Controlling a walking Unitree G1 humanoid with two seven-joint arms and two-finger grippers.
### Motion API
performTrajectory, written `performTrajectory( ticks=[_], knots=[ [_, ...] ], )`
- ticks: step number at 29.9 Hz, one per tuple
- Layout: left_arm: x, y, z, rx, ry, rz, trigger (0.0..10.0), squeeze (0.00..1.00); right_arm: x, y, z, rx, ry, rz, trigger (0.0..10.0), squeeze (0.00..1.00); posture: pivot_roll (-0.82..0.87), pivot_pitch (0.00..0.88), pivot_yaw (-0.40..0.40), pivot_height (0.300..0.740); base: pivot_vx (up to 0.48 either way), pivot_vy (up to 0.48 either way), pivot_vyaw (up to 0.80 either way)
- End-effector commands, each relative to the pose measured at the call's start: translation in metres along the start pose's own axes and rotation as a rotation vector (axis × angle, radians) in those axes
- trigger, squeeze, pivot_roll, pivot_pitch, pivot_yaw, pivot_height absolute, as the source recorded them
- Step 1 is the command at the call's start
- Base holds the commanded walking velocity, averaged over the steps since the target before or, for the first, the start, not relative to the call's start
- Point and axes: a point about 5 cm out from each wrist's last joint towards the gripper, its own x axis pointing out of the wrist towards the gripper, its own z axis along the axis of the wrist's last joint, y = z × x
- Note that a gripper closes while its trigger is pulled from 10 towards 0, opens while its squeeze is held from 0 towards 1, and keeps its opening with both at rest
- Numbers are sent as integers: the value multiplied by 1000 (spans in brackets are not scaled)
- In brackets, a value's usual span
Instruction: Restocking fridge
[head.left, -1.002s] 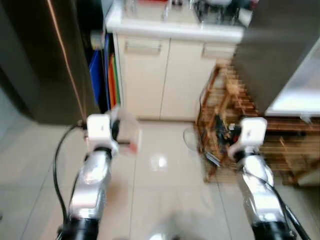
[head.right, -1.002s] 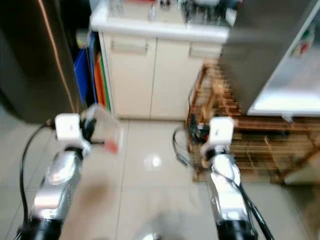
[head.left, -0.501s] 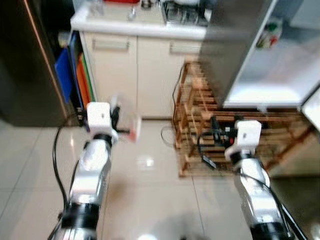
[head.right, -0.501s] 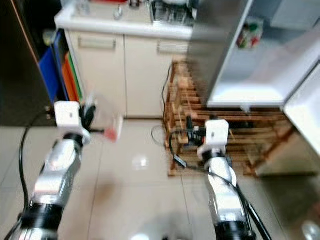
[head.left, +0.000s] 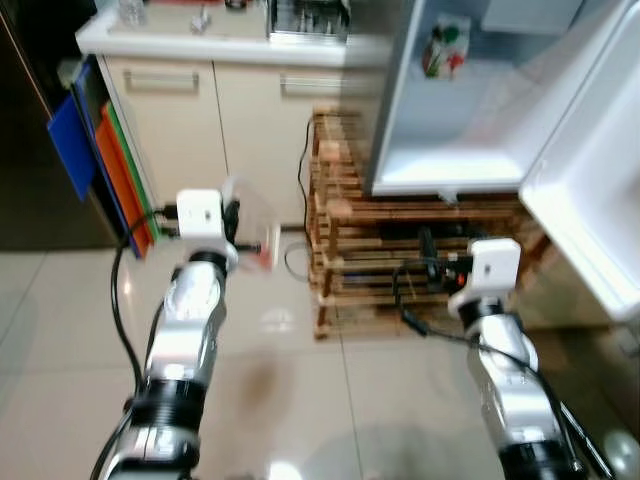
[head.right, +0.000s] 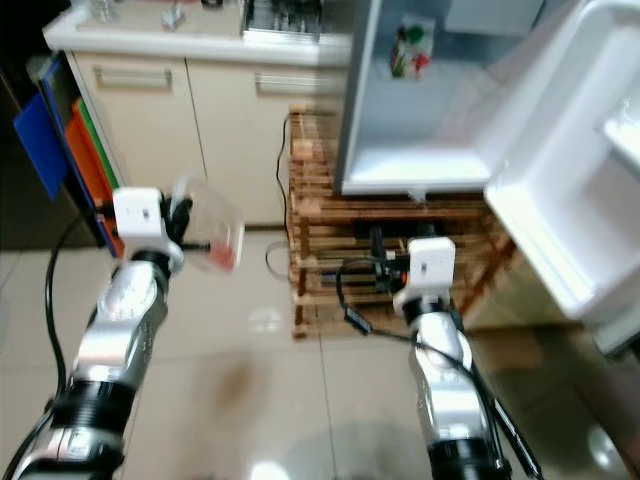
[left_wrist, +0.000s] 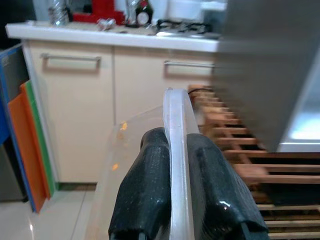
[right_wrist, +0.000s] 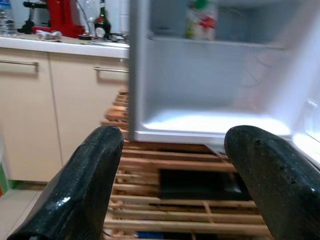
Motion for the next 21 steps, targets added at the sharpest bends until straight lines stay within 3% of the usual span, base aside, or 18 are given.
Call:
performTrajectory(
  ticks=[1, 9, 13, 16, 21],
  knots=[
    [5, -10, 7, 1, -26, -24, 10000, 0, -3, -9, 1, -15, -5, -23, 10000, 0, -29, 0, -19, 740, 0, -458, 0],
    [8, -5, 6, 9, -29, 5, 10000, 0, -9, -8, 1, -23, -5, -23, 10000, 0, -39, 0, -17, 740, 70, -436, 0],
    [9, -7, 13, 7, -79, 1, 10000, 0, -10, -7, 1, -26, -4, -18, 10000, 0, -39, 0, -17, 740, 82, 0, 0],
    [8, -17, 21, -19, -113, -74, 10000, 0, -9, -6, 1, -26, -6, -13, 10000, 0, -37, 0, -18, 740, 0, 0, 0],
    [8, -27, 31, -21, -165, -118, 10000, 0, -8, -4, 3, -30, -11, -3, 10000, 0, -35, 0, -18, 740, 416, 0, 0]
  ],
)
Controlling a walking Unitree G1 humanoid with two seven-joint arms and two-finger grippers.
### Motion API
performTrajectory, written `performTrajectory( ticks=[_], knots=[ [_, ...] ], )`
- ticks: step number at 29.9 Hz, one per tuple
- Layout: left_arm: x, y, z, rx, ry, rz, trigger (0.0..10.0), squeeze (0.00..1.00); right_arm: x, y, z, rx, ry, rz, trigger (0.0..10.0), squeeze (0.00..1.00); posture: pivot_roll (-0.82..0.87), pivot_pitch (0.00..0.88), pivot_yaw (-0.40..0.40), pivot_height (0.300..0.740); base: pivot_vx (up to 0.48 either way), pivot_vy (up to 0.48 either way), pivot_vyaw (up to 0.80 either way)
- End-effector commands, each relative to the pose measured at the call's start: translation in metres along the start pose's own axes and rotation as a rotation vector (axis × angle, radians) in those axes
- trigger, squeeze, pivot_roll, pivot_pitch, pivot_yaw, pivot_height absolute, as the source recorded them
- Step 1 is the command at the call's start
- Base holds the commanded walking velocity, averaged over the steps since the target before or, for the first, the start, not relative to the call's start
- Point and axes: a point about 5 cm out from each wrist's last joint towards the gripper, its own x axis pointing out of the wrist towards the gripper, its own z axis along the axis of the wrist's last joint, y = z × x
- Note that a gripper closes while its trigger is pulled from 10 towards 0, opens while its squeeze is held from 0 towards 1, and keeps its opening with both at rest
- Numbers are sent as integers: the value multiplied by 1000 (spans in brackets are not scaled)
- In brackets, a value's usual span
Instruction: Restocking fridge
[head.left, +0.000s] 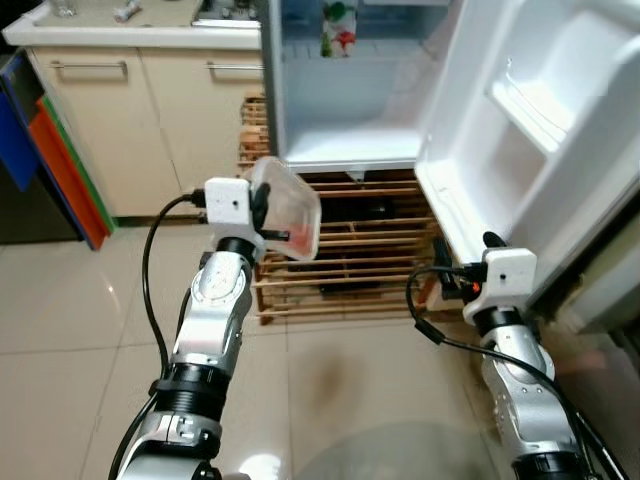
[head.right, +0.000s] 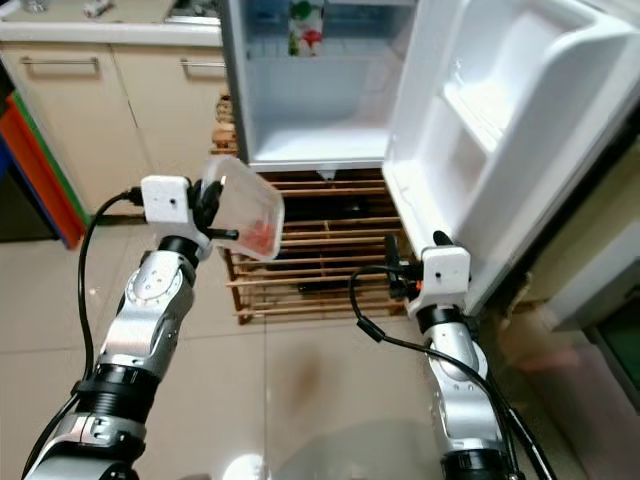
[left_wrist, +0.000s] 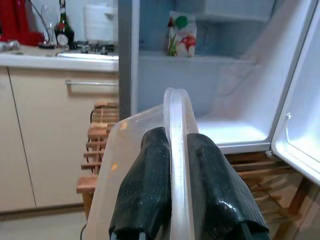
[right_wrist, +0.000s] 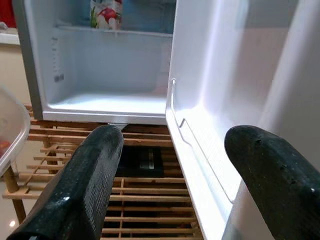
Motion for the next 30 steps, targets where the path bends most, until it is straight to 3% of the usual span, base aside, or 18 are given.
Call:
performTrajectory(
  ticks=[1, 11, 21, 24, 30],
  knots=[
    [3, 3, 18, 7, -83, 0, 10000, 0, 1, 3, 4, -3, -15, 11, 10000, 0, -34, 0, -18, 740, 454, 0, 0],
    [3, 5, 19, -4, -85, 1, 10000, 0, 0, 4, 4, -4, -11, 17, 10000, 0, -35, 0, -18, 740, 454, 0, 0],
    [4, -3, 22, -7, -99, -19, 10000, 0, 4, 5, 10, -12, -32, 49, 10000, 0, -42, 0, -17, 740, 0, 0, 0],
    [5, -3, 20, -18, -83, -21, 10000, 0, 18, -3, 12, -18, -25, 23, 10000, 0, -50, 0, -17, 740, 0, 0, 0],
    [7, -4, 20, -18, -83, -21, 10000, 0, 24, -7, 16, -35, -36, 18, 10000, 0, -48, 0, -16, 740, 0, 0, 0]
  ],
)
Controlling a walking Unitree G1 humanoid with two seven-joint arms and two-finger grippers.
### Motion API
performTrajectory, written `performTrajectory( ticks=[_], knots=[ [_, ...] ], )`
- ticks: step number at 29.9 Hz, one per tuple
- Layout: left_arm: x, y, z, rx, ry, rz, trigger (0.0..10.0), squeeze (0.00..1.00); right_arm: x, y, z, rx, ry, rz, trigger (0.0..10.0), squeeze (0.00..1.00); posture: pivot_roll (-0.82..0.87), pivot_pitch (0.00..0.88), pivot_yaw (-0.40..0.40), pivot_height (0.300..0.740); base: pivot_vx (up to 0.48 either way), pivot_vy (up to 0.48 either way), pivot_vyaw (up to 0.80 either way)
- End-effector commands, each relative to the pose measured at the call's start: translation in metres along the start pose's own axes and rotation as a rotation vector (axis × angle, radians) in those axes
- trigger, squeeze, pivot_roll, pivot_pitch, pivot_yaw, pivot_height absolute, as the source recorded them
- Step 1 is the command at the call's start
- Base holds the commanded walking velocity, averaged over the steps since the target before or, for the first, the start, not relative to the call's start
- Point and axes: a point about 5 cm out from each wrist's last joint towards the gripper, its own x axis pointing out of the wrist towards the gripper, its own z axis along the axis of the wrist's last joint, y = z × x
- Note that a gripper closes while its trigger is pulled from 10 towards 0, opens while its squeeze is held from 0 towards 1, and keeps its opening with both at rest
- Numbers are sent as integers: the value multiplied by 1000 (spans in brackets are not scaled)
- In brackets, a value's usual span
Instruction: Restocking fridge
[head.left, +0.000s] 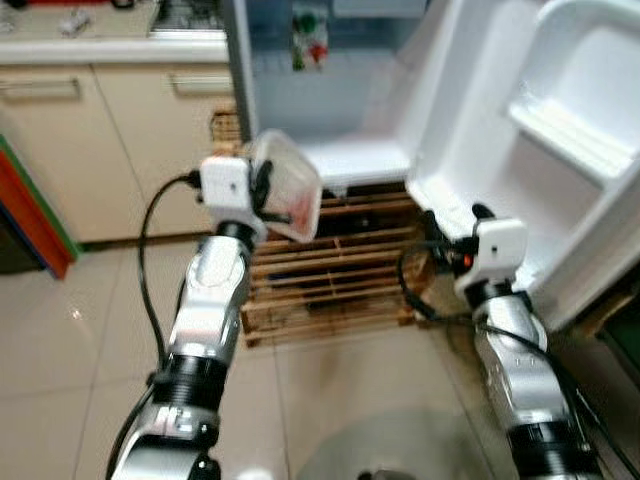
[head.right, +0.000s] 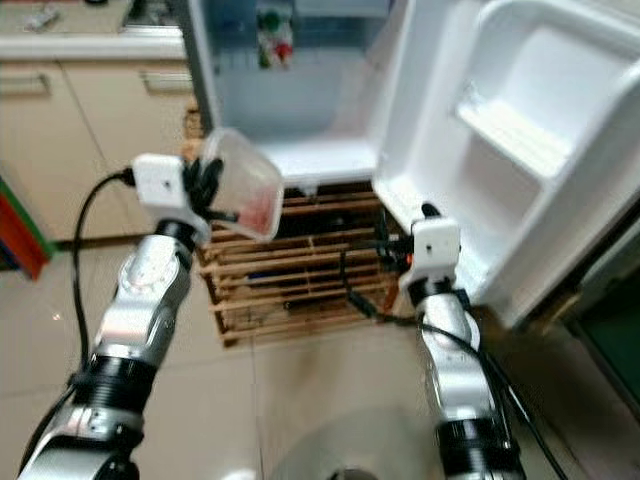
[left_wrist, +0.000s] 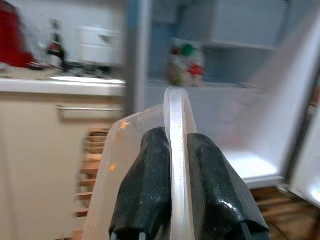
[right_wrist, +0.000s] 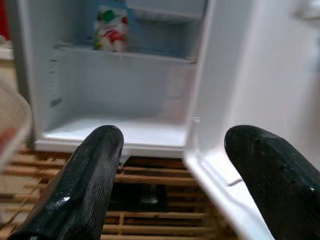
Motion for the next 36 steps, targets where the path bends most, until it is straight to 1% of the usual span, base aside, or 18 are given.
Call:
performTrajectory(
  ticks=[1, 6, 7, 8, 9, 10, 11, 14, 23, 26, 27, 28, 30, 31, 33, 34, 35, 36],
  knots=[
    [3, -7, 4, -8, -16, -17, 10000, 0, 2, -8, 0, -19, 2, -18, 10000, 0, -47, 0, -16, 740, 0, 0, 0],
    [4, -8, 4, -9, -15, -23, 10000, 0, 4, -14, 1, -32, -4, -29, 10000, 0, -46, 0, -15, 740, 0, 0, 0],
    [4, -12, 6, -22, -21, -56, 10000, 0, 4, -13, 4, -31, -16, -26, 10000, 0, -48, 0, -14, 740, 0, 0, 0],
    [4, -12, 6, -22, -21, -56, 10000, 0, 4, -13, 4, -31, -16, -26, 10000, 0, -48, 0, -14, 740, 0, 0, 0],
    [5, -16, 9, -27, -36, -83, 10000, 0, 1, -8, 5, -25, -24, -14, 10000, 0, -49, 0, -13, 740, 480, 0, 0],
    [5, -16, 9, -27, -36, -83, 10000, 0, 1, -8, 5, -25, -24, -14, 10000, 0, -49, 0, -13, 740, 480, 0, 0],
    [6, -18, 12, -26, -43, -92, 10000, 0, -1, -3, 5, -19, -27, -2, 10000, 0, -50, 0, -12, 740, 480, 0, 0],
    [8, -19, 13, -24, -45, -91, 10000, 0, -4, 2, 2, -2, -16, 1, 10000, 0, -50, 0, -10, 740, 480, 0, 0],
    [11, -15, 13, -23, -44, -76, 10000, 0, -7, 3, -2, 6, -7, 4, 10000, 0, -52, 0, -6, 740, 480, 0, 0],
    [12, -14, 14, -30, -46, -74, 10000, 0, -11, 5, -2, 22, -1, 35, 10000, 0, -51, 0, -7, 740, 480, 0, 0],
    [13, -15, 16, -35, -56, -79, 10000, 0, -20, 9, -6, 23, 28, 129, 10000, 0, -51, 0, -7, 740, 480, 0, 0],
    [13, -15, 16, -35, -56, -79, 10000, 0, -20, 9, -6, 23, 28, 129, 10000, 0, -51, 0, -7, 740, 480, 0, 0],
    [16, -20, 20, -29, -77, -108, 10000, 0, -34, 11, -14, 18, 79, 206, 10000, 0, -55, 0, -9, 740, 480, 0, 0],
    [16, -20, 20, -29, -77, -108, 10000, 0, -34, 11, -14, 18, 79, 206, 10000, 0, -55, 0, -9, 740, 480, 0, 0],
    [20, -27, 25, -22, -95, -148, 10000, 0, -42, 9, -20, 8, 107, 225, 10000, 0, -60, 0, -12, 740, 480, 0, 0],
    [23, -34, 29, -29, -107, -185, 10000, 0, -47, 8, -23, 7, 115, 234, 10000, 0, -63, 0, -13, 740, 480, 0, 0],
    [23, -34, 29, -29, -107, -185, 10000, 0, -47, 8, -23, 7, 115, 234, 10000, 0, -63, 0, -13, 740, 480, 0, 0],
    [26, -40, 32, -39, -113, -215, 10000, 0, -50, 8, -24, 8, 119, 242, 10000, 0, -63, 0, -13, 740, 480, 0, 0]
  ],
)
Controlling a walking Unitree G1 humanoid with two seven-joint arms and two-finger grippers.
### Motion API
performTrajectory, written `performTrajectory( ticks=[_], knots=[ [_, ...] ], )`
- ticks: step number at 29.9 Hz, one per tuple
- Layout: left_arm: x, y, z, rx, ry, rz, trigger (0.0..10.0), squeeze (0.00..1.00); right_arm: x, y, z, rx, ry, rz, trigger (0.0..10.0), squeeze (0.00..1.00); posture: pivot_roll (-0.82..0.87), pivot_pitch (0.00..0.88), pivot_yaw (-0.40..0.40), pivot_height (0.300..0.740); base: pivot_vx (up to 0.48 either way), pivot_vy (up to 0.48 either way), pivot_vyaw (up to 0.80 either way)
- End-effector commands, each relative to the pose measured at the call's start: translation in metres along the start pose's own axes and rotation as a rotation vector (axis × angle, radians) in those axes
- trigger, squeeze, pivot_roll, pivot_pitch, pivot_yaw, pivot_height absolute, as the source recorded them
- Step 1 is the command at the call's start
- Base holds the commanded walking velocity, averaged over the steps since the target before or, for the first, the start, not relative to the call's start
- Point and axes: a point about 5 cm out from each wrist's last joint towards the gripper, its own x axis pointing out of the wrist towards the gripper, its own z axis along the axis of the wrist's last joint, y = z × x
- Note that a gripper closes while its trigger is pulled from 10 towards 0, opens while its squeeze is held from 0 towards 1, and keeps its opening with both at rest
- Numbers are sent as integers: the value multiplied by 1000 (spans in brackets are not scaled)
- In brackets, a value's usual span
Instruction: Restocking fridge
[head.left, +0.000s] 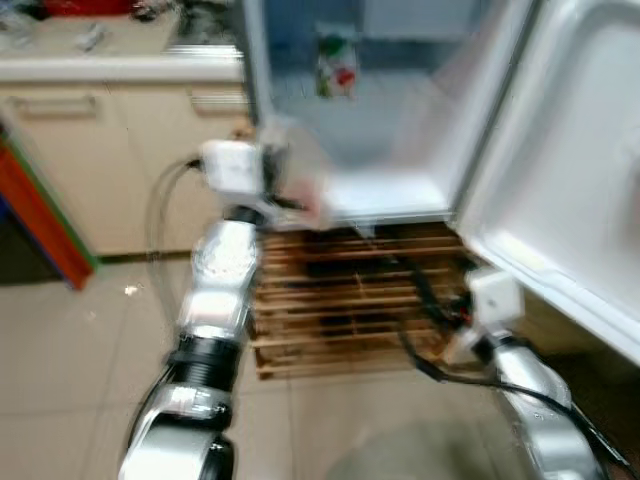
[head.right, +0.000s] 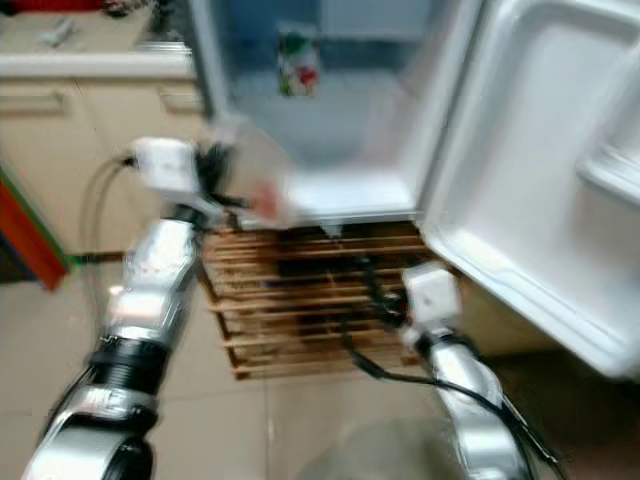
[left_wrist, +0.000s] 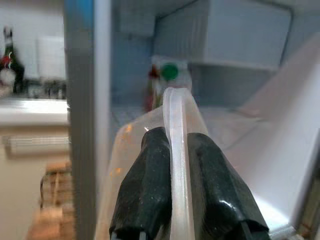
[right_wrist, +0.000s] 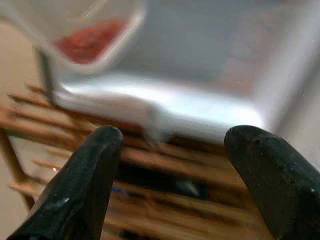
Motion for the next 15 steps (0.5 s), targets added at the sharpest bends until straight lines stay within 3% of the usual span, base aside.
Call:
performTrajectory(
  ticks=[1, 3, 4, 7, 10, 11, 15],
  knots=[
    [1, 14, 10, 16, -42, 31, 10000, 0, 5, 10, 10, 9, -54, 49, 10000, 0, -63, 0, -13, 740, 480, 0, 0],
    [13, -1, 14, -67, -37, -42, 10000, 0, -1, 11, 6, 10, -56, 49, 10000, 0, -72, 0, -7, 740, 480, 0, 0],
    [13, -1, 14, -67, -37, -42, 10000, 0, -1, 11, 6, 10, -56, 49, 10000, 0, -72, 0, -7, 740, 480, 0, 0],
    [25, -10, 14, -208, -12, -61, 10000, 0, -8, 10, -1, 30, -66, 20, 10000, 0, -85, 0, 2, 740, 480, 0, 0],
    [28, -12, 15, -246, -7, -58, 10000, 0, -10, 10, -4, 38, -66, 5, 10000, 0, -86, 0, 4, 740, 480, 0, 0],
    [33, -15, 15, -297, 13, -69, 10000, 0, -12, 10, -17, 46, -42, -20, 10000, 0, -93, 0, 20, 740, 0, 0, 0],
    [41, -19, 15, -330, 50, -83, 10000, 0, -11, 11, -38, 56, 9, -49, 10000, 0, -105, 0, 39, 740, 0, 0, 0]
  ],
)
